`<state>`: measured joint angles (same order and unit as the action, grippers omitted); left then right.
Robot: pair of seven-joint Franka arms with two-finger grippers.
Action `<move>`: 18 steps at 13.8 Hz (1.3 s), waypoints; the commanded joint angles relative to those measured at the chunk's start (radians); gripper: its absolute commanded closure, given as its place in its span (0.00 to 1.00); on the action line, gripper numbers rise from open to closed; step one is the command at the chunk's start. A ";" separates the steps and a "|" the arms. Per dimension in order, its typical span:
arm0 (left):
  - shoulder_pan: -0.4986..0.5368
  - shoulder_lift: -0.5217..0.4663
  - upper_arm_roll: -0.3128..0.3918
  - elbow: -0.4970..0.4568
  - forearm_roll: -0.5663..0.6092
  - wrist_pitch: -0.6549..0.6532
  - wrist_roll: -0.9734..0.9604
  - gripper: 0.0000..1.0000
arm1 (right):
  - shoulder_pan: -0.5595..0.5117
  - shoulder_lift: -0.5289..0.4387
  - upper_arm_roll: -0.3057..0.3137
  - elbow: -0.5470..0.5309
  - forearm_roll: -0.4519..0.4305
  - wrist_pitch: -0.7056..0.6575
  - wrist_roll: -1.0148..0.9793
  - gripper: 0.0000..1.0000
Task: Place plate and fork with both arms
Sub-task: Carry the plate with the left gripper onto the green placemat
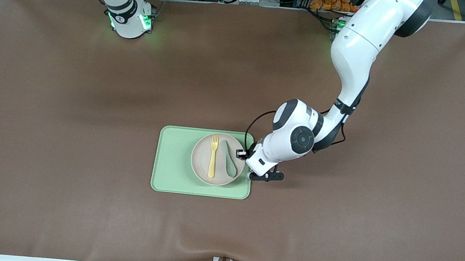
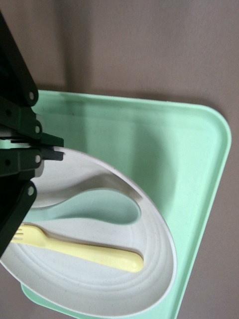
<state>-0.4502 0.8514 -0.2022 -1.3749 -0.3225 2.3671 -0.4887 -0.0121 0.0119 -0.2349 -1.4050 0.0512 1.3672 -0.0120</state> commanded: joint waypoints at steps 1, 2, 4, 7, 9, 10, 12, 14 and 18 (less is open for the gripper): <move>-0.021 0.044 0.013 0.053 -0.020 0.049 -0.027 1.00 | -0.023 0.014 0.012 0.014 0.012 0.009 0.004 0.00; -0.025 0.057 0.013 0.059 -0.020 0.060 -0.059 1.00 | -0.023 0.014 0.012 0.014 0.010 0.016 0.003 0.00; -0.050 0.077 0.013 0.076 -0.018 0.079 -0.111 1.00 | -0.022 0.023 0.014 0.014 0.006 0.027 0.000 0.00; -0.056 0.109 0.013 0.079 -0.018 0.144 -0.103 1.00 | -0.016 0.033 0.016 0.017 -0.002 0.044 -0.002 0.00; -0.070 0.118 0.013 0.085 -0.015 0.155 -0.102 1.00 | -0.012 0.033 0.016 0.017 0.009 0.094 -0.002 0.00; -0.071 0.118 0.015 0.083 -0.013 0.155 -0.102 1.00 | -0.008 0.034 0.019 0.017 0.012 0.119 -0.003 0.00; -0.083 0.130 0.015 0.085 -0.013 0.155 -0.100 1.00 | 0.013 0.033 0.022 0.017 0.010 0.130 -0.005 0.00; -0.085 0.132 0.015 0.085 -0.013 0.164 -0.102 1.00 | 0.023 0.031 0.022 0.018 -0.001 0.130 -0.003 0.00; -0.084 0.118 0.015 0.082 -0.013 0.162 -0.123 0.00 | 0.023 0.045 0.020 0.018 0.012 0.144 -0.003 0.00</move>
<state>-0.5213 0.9641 -0.1999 -1.3175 -0.3227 2.5242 -0.5897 0.0059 0.0425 -0.2105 -1.4044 0.0543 1.5094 -0.0131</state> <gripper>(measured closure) 0.683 0.000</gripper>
